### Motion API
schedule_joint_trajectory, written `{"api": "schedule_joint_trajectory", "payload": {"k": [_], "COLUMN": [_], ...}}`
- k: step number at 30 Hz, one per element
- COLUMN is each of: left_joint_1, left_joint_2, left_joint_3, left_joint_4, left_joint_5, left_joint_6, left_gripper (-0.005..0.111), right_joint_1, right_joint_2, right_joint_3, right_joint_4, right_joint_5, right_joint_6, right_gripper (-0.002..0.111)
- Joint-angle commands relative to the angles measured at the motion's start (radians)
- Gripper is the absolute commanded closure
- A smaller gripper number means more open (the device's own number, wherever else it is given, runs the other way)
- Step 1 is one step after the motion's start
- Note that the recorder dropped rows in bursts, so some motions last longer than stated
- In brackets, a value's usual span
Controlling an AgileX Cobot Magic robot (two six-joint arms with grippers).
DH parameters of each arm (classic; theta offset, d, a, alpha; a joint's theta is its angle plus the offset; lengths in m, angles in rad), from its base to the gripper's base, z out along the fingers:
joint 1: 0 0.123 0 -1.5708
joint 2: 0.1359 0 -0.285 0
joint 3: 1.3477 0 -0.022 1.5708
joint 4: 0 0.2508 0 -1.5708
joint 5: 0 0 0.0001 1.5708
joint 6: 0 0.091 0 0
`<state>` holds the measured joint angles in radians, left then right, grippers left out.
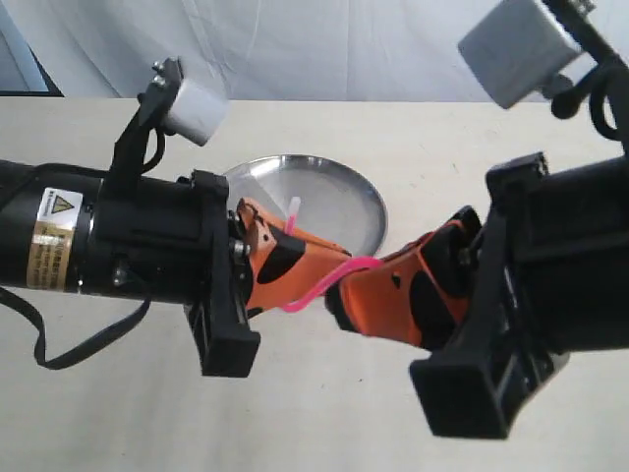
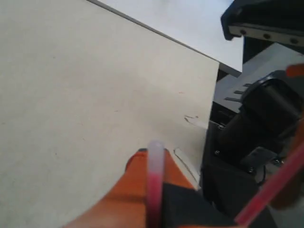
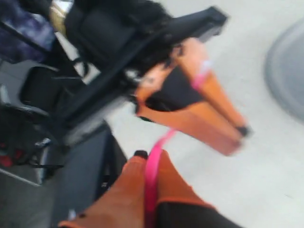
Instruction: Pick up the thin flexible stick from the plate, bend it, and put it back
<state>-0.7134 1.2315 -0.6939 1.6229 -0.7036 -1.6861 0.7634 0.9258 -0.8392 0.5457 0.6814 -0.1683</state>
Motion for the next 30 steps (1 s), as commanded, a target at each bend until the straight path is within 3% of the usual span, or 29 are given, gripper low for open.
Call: {"api": "schedule_joint_trajectory", "payload": {"k": [1, 2, 4, 10, 14, 16, 20, 23, 26, 30], "left_joint_1": [-0.007, -0.007, -0.007, -0.007, -0.007, -0.007, -0.007, -0.007, -0.007, -0.007], "left_joint_2": [-0.009, -0.029, -0.052, -0.058, -0.056, -0.047, -0.014, -0.020, -0.033, -0.061], "left_joint_3": [0.008, -0.020, -0.068, -0.097, -0.097, -0.093, -0.036, 0.001, -0.008, -0.102], "left_joint_4": [-0.050, -0.134, -0.192, -0.197, -0.265, -0.192, 0.012, 0.015, -0.132, -0.313], "left_joint_5": [-0.116, -0.112, -0.061, 0.165, 0.173, 0.189, 0.132, -0.001, -0.039, -0.038], "left_joint_6": [0.049, 0.100, 0.173, 0.207, 0.324, 0.328, 0.160, 0.143, 0.205, 0.332], "left_gripper": [0.107, 0.107, 0.107, 0.107, 0.107, 0.107, 0.107, 0.107, 0.107, 0.107], "right_joint_1": [-0.005, -0.005, -0.005, -0.005, -0.005, -0.005, -0.007, -0.007, -0.007, -0.004], "right_joint_2": [-0.011, 0.013, 0.063, 0.105, 0.105, 0.105, 0.042, 0.024, 0.072, 0.185], "right_joint_3": [-0.024, -0.014, 0.018, 0.056, 0.056, 0.054, 0.034, 0.030, 0.040, 0.076], "right_joint_4": [-0.303, -0.386, -0.374, -0.176, -0.099, 0.007, -0.003, -0.185, -0.341, -0.213], "right_joint_5": [-0.018, 0.047, 0.093, 0.069, 0.045, 0.027, -0.098, -0.125, -0.058, -0.011], "right_joint_6": [0.244, 0.313, 0.320, 0.174, 0.116, 0.001, -0.004, 0.155, 0.300, 0.236], "right_gripper": [0.109, 0.109, 0.109, 0.109, 0.109, 0.109, 0.109, 0.109, 0.109, 0.109]}}
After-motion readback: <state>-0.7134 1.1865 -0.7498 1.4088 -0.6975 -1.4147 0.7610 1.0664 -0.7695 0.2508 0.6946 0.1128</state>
